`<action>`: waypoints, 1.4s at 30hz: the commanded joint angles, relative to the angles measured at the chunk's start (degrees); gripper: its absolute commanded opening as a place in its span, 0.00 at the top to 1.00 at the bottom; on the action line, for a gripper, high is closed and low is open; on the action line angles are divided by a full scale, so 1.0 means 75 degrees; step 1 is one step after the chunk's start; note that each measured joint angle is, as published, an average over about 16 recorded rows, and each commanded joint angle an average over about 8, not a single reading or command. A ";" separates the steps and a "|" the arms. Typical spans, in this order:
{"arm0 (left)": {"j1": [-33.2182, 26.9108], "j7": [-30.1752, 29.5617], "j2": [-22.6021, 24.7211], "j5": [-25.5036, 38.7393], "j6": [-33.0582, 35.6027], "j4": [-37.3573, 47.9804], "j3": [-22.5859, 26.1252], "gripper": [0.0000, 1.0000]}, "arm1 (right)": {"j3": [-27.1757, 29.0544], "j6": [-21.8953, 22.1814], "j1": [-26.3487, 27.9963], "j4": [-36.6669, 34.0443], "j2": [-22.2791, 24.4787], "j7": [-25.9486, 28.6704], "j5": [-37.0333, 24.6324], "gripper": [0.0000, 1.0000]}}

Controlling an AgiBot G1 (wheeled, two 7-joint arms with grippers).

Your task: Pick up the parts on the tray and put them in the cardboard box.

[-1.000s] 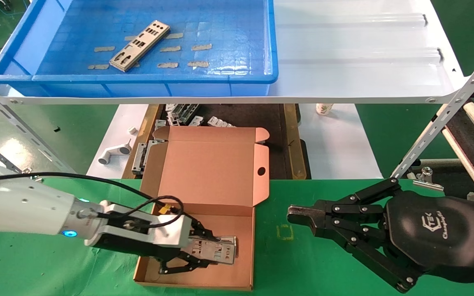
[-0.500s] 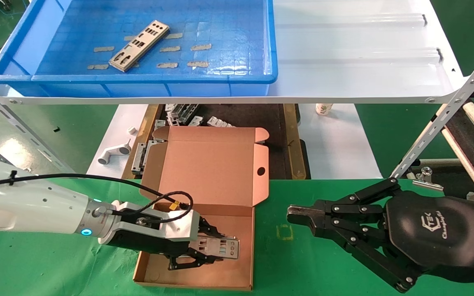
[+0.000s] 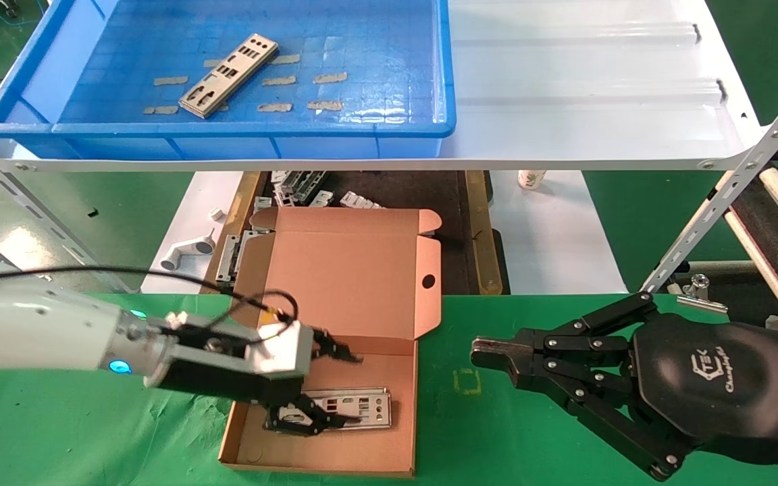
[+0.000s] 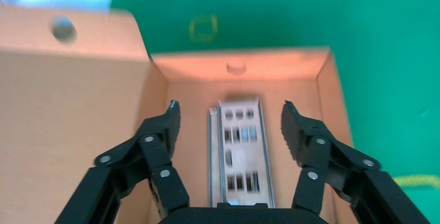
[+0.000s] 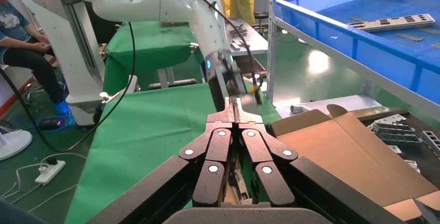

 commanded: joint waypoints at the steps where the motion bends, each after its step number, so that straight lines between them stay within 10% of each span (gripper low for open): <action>1: -0.0057 -0.0037 -0.0078 -0.0164 0.0173 -0.0012 -0.0079 0.00 | 0.0000 0.0000 0.0000 0.0000 0.0000 0.0000 0.0000 1.00; 5: -0.0115 -0.0171 -0.0210 -0.0318 0.0570 -0.0134 -0.0108 0.00 | 0.0000 0.0000 0.0000 0.0000 0.0000 0.0000 0.0000 0.96; 13: 0.0214 -0.0538 -0.0472 -0.0692 0.0679 -0.0545 -0.0587 0.00 | 0.0000 0.0000 0.0000 0.0000 0.0000 0.0000 0.0000 0.00; 42: 0.1931 -0.2152 -0.1725 -0.2213 0.0817 -0.2787 -0.2980 0.00 | -0.0001 0.0000 0.0000 0.0000 0.0000 0.0000 0.0001 0.00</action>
